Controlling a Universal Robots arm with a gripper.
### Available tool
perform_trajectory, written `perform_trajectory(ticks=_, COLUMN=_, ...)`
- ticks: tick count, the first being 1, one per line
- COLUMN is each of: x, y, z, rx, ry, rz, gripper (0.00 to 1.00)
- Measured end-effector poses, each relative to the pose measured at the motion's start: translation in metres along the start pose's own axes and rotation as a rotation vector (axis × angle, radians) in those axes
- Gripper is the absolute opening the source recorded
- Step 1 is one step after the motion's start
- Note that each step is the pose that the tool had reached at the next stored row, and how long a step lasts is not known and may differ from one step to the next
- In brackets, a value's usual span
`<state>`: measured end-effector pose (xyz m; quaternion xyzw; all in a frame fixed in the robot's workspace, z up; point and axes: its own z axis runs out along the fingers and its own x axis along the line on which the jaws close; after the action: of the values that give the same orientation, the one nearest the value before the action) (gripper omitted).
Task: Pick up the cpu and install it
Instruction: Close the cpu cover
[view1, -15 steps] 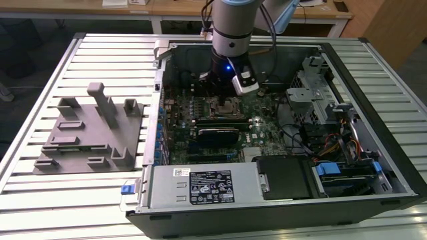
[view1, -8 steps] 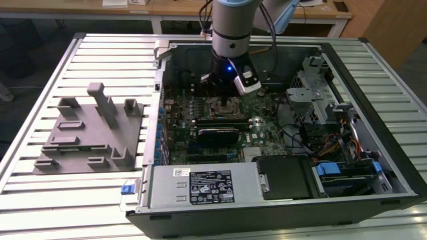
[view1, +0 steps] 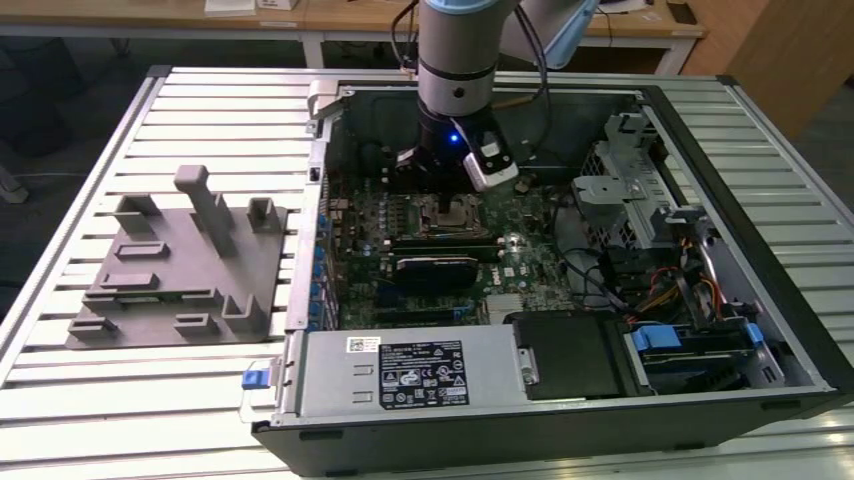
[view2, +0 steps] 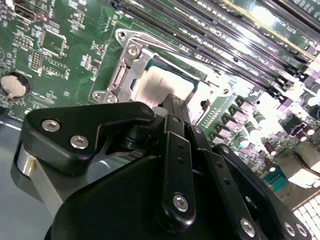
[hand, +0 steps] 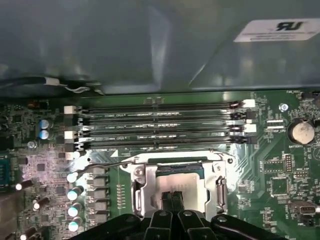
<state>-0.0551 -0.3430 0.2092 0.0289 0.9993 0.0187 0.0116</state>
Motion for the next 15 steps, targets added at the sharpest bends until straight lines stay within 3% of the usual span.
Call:
perform_trajectory(ticks=10, x=0.0153, y=-0.001, z=0.0031, rx=-0.0001, ry=0.0, rz=0.0, gripper=0.11)
perform_trajectory(ticks=15, x=0.0173, y=-0.0013, z=0.0057, rx=-0.0002, ry=0.0002, rz=0.001, gripper=0.11)
